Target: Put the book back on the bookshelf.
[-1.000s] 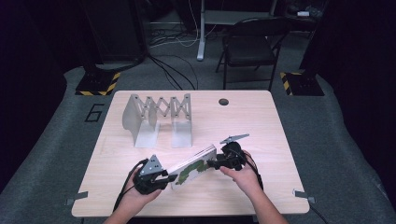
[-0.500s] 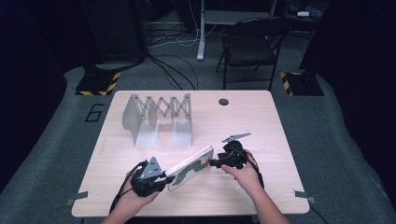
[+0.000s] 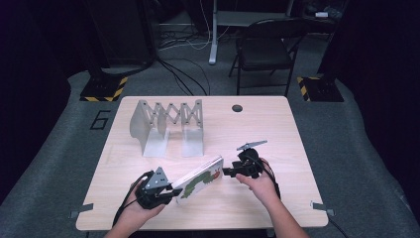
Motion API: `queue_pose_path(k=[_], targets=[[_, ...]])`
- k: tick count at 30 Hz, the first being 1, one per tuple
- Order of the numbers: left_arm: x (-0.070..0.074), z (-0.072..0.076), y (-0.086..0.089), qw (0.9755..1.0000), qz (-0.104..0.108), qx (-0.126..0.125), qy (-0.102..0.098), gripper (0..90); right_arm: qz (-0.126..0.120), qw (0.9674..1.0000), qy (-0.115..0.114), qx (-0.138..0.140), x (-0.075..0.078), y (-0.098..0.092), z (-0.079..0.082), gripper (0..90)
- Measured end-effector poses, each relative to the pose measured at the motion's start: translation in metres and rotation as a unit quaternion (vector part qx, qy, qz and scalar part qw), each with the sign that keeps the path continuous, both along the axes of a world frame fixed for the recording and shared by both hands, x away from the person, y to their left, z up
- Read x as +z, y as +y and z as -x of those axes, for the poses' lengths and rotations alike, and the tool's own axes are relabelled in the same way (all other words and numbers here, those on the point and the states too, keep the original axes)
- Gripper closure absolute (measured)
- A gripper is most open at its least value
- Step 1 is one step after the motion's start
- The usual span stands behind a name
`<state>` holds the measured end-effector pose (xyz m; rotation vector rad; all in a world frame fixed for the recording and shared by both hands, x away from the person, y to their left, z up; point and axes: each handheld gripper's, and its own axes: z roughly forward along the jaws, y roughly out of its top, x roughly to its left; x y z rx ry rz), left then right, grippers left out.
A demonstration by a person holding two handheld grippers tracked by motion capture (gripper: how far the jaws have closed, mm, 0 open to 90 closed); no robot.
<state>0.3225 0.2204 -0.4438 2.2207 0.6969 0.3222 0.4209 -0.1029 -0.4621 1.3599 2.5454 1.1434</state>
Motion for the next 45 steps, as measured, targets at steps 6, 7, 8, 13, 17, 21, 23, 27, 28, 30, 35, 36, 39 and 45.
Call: queue_pose_path(k=[6, 7, 8, 13, 17, 21, 23, 27, 28, 30, 35, 36, 39, 45], targets=[[0.002, -0.001, 0.005, 1.0000, -0.009, -0.001, 0.003, 73.4, -0.002, 1.0000, -0.008, -0.004, 0.000, -0.003, -0.001, 43.4], [0.002, 0.000, 0.006, 0.9999, -0.012, -0.006, 0.002, 73.4, -0.004, 0.9999, -0.006, -0.012, 0.001, -0.003, -0.001, 42.5], [0.002, 0.000, 0.006, 0.9999, -0.012, -0.006, 0.002, 73.4, -0.004, 0.9999, -0.006, -0.012, 0.001, -0.003, -0.001, 42.5], [0.002, -0.001, 0.007, 0.9999, -0.011, -0.007, 0.005, 72.6, -0.010, 0.9995, -0.009, -0.027, -0.001, -0.002, -0.003, 41.5], [0.001, -0.001, 0.007, 1.0000, 0.002, 0.008, 0.004, 70.6, -0.001, 0.9998, -0.011, -0.019, 0.001, 0.004, -0.002, 41.4], [0.003, -0.005, 0.005, 0.9998, 0.014, 0.010, 0.005, 66.0, -0.003, 0.9997, -0.013, -0.019, 0.001, 0.007, -0.003, 41.4], [0.004, -0.008, 0.000, 0.9998, 0.012, 0.011, 0.007, 66.0, -0.003, 0.9997, -0.013, -0.019, 0.001, 0.007, -0.003, 41.4], [0.004, -0.012, -0.008, 0.9997, 0.012, 0.018, 0.010, 63.9, -0.002, 0.9998, -0.009, -0.019, 0.002, 0.008, -0.002, 41.4], [0.004, -0.013, -0.010, 0.9996, 0.013, 0.021, 0.013, 63.9, -0.002, 0.9997, -0.012, -0.021, 0.002, 0.008, -0.002, 41.4], [0.004, -0.015, -0.013, 0.9994, 0.017, 0.024, 0.016, 62.2, 0.000, 0.9997, -0.018, -0.015, 0.001, 0.007, -0.002, 41.4], [0.004, -0.021, -0.020, 0.9992, 0.018, 0.030, 0.017, 61.9, 0.000, 0.9997, -0.018, -0.014, 0.001, 0.008, 0.000, 41.4], [0.003, -0.022, -0.021, 0.9991, 0.020, 0.033, 0.018, 61.9, 0.003, 0.9998, -0.014, -0.013, 0.001, 0.008, 0.001, 41.4], [0.003, -0.025, -0.023, 0.9990, 0.019, 0.032, 0.023, 62.0, -0.002, 0.9997, -0.020, -0.014, 0.002, 0.007, 0.004, 41.4], [0.002, -0.028, -0.025, 0.9990, 0.017, 0.032, 0.027, 62.2, 0.001, 0.9996, -0.025, -0.015, 0.004, 0.006, 0.013, 41.4]])
